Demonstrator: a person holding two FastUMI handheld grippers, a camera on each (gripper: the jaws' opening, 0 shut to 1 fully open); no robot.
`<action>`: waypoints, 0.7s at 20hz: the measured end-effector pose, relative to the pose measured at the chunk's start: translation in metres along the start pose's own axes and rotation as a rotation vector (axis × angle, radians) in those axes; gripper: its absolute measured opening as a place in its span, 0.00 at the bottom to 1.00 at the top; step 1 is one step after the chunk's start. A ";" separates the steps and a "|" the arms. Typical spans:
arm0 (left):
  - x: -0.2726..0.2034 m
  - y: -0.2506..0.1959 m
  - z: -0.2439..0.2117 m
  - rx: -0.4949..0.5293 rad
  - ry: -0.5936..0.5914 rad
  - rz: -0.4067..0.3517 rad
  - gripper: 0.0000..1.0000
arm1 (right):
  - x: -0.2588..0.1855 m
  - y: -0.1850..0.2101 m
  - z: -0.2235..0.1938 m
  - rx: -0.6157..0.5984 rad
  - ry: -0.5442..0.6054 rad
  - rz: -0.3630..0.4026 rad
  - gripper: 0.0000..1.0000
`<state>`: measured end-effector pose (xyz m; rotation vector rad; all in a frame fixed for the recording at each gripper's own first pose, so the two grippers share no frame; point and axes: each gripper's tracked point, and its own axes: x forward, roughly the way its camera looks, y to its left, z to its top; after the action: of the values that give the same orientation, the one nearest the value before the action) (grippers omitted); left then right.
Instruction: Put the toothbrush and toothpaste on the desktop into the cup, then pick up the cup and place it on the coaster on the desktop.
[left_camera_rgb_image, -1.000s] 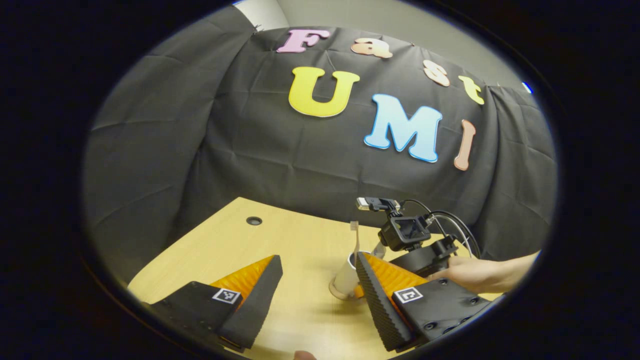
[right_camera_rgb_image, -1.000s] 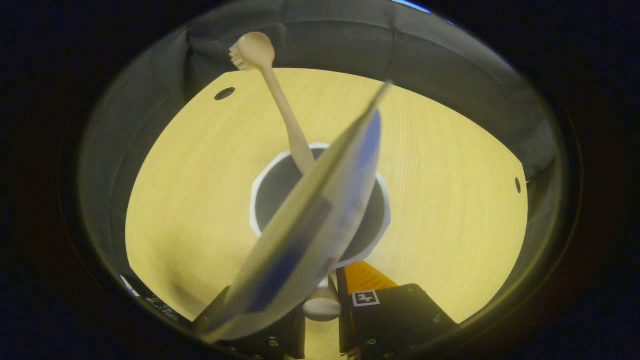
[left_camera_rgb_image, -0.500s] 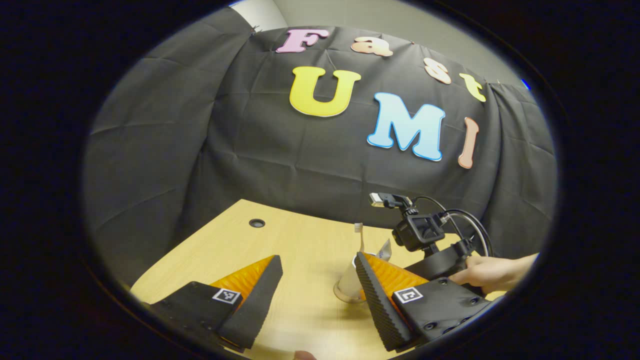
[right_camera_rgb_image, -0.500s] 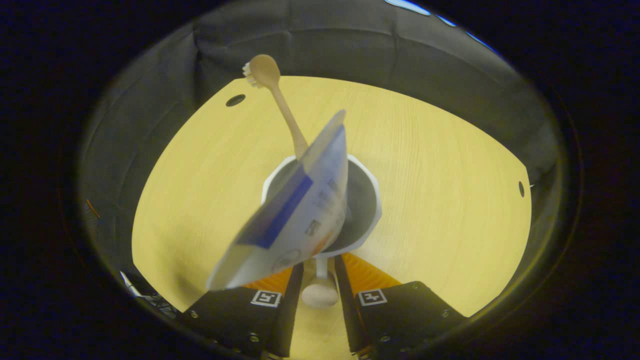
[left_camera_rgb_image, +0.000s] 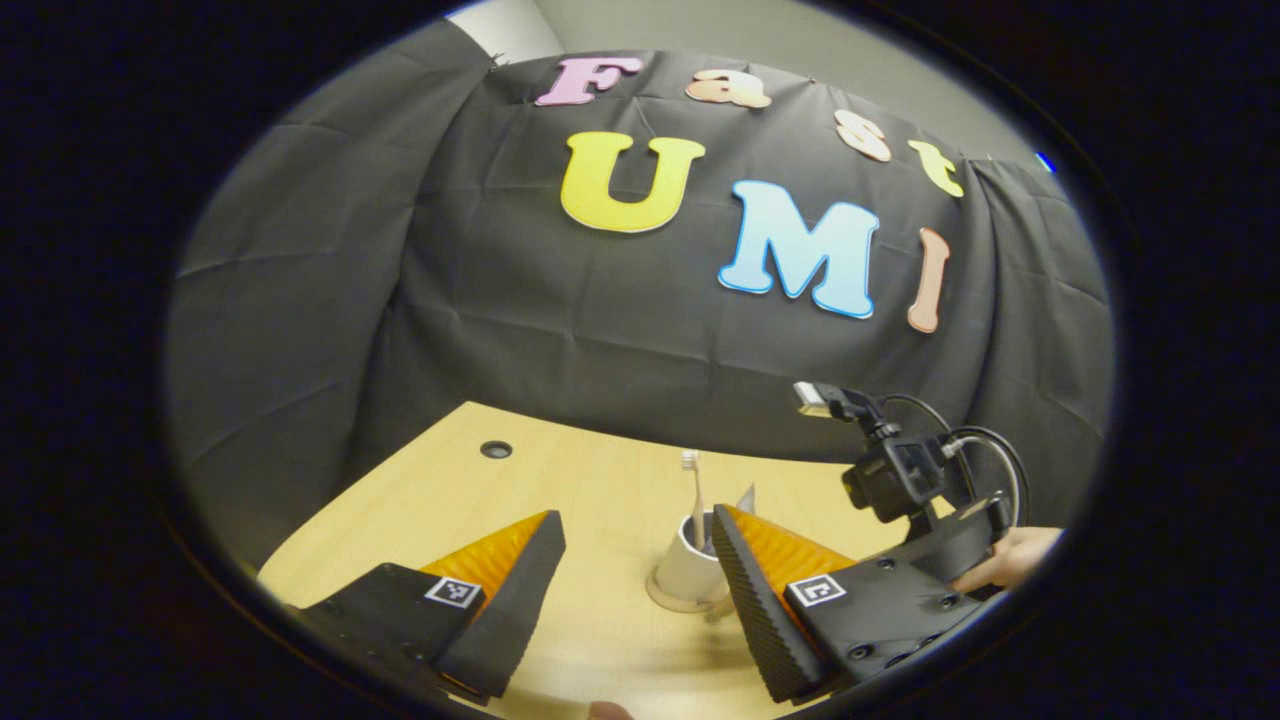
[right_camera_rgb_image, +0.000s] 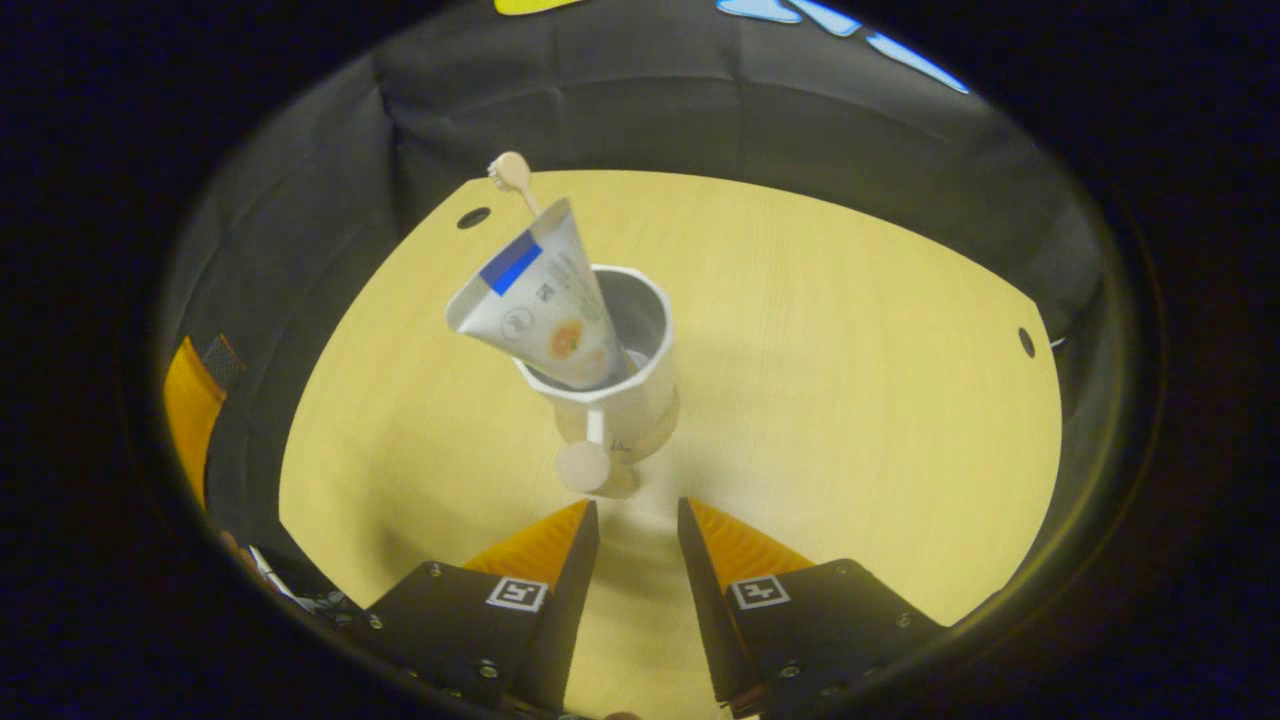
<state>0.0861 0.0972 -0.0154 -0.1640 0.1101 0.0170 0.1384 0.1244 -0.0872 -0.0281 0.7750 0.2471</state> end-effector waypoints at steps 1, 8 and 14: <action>0.002 -0.007 0.002 0.005 -0.003 -0.005 0.95 | -0.007 -0.005 -0.002 0.016 -0.020 -0.003 0.52; 0.010 -0.061 0.011 0.031 -0.017 -0.068 0.95 | -0.071 -0.064 -0.003 0.113 -0.189 -0.085 0.82; 0.010 -0.085 0.023 0.038 -0.040 -0.067 0.92 | -0.116 -0.105 0.010 0.122 -0.378 -0.155 0.84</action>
<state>0.1003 0.0176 0.0202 -0.1297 0.0645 -0.0485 0.0895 -0.0010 -0.0061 0.0723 0.4079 0.0531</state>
